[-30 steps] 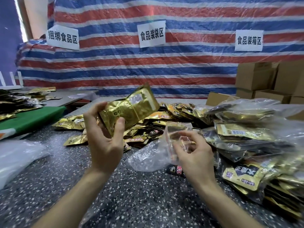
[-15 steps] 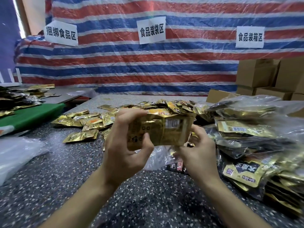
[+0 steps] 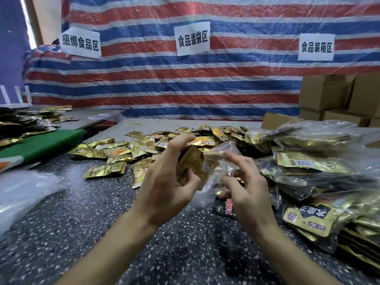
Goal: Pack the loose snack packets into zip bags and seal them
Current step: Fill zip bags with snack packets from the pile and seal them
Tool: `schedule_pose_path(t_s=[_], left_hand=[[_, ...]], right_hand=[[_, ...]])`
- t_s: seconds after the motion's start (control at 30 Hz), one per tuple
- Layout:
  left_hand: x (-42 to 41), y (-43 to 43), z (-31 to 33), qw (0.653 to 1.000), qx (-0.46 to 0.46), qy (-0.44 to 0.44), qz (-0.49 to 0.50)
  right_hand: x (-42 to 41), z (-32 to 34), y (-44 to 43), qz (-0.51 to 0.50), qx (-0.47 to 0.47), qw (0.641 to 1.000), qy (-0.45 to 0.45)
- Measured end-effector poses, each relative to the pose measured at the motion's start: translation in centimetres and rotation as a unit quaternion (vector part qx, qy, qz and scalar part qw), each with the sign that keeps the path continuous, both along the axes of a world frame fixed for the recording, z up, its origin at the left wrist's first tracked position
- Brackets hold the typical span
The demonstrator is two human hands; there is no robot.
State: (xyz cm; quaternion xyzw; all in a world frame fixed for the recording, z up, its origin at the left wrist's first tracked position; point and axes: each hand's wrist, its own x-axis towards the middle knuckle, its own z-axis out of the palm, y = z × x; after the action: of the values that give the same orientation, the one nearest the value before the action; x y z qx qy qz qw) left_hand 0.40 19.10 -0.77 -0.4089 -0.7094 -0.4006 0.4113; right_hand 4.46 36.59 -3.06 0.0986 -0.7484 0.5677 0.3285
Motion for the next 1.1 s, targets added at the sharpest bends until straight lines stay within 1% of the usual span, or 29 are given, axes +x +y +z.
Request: schedule_pose_path(t_s=[0.07,0.1,0.17,0.23,0.27,0.37,0.43,0.47,0.53,0.6,0.63,0.67,0.73,0.77,0.8,0.83,0.87,0.9,0.97,1.03,1.07,1.1], left_hand=[[0.0,0.3,-0.5,0.998,-0.011,-0.031,-0.049],[0.1,0.6,-0.8,0.997,-0.023,-0.042,-0.058],[0.1,1.1,-1.3,0.995,-0.020,-0.092,-0.044],[0.1,1.5,-1.4,0.986,-0.012,-0.169,-0.011],[0.1,1.6,-1.3,0.982,-0.015,-0.189,0.005],[-0.3,1.0,-0.8,0.976,-0.043,-0.204,0.064],[-0.7,0.1,-0.3,0.960,-0.069,-0.257,0.086],[-1.0,-0.3,-0.1,0.947,-0.085,-0.299,0.082],[-1.0,-0.9,0.3,0.908,-0.120,-0.399,0.056],[-1.1,-1.2,0.4,0.872,-0.118,-0.474,0.033],[-1.2,-1.2,0.3,0.867,-0.103,-0.486,0.032],[-1.2,-1.2,0.3,0.870,-0.081,-0.484,0.034],[-1.2,-1.0,0.7,0.893,-0.006,-0.449,0.035],[-1.1,-0.9,1.1,0.903,0.041,-0.428,0.025],[-1.0,-0.9,1.5,0.905,0.093,-0.416,0.002],[-0.9,-0.9,1.8,0.897,0.142,-0.417,-0.036],[-0.8,-0.9,2.1,0.880,0.184,-0.430,-0.083],[-0.8,-0.9,2.3,0.862,0.216,-0.442,-0.123],[-1.1,-0.7,2.5,0.838,0.264,-0.447,-0.167],[-1.7,-0.7,2.3,0.826,0.316,-0.428,-0.184],[-2.2,-0.8,2.0,0.832,0.328,-0.413,-0.171],[-3.0,-1.0,1.5,0.854,0.318,-0.393,-0.123]], right_hand=[[0.2,-0.1,-0.1,0.090,-0.070,0.993,0.007],[0.2,-0.1,-0.1,0.143,-0.113,0.983,0.001],[0.4,0.1,0.0,0.206,-0.157,0.966,-0.013],[0.4,0.2,0.0,0.199,-0.143,0.969,-0.016],[0.3,0.2,-0.1,0.178,-0.124,0.976,-0.014],[0.1,0.0,-0.2,0.122,-0.082,0.989,0.001],[0.0,0.0,-0.2,0.093,-0.062,0.994,0.014],[-0.1,0.0,-0.1,0.086,-0.049,0.995,0.023],[-0.1,0.2,-0.1,0.088,-0.030,0.995,0.035],[0.0,0.2,-0.3,0.094,-0.020,0.995,0.034],[0.0,0.2,-0.4,0.092,-0.016,0.995,0.031],[0.0,0.2,-0.4,0.083,-0.014,0.996,0.026],[0.0,0.3,-0.2,0.061,0.001,0.998,0.013],[0.0,0.5,0.0,0.052,0.025,0.998,0.000],[0.0,0.7,0.2,0.045,0.068,0.996,-0.017],[-0.1,0.8,0.4,0.041,0.123,0.991,-0.035],[-0.1,0.9,0.6,0.037,0.160,0.985,-0.046],[-0.3,0.9,0.8,0.024,0.165,0.985,-0.042],[-0.3,1.0,1.0,-0.031,0.103,0.994,0.001],[-0.3,1.0,1.2,-0.064,0.045,0.996,0.047],[-0.2,1.0,1.1,-0.060,0.039,0.996,0.051],[-0.2,0.9,1.0,-0.049,0.043,0.997,0.046]])
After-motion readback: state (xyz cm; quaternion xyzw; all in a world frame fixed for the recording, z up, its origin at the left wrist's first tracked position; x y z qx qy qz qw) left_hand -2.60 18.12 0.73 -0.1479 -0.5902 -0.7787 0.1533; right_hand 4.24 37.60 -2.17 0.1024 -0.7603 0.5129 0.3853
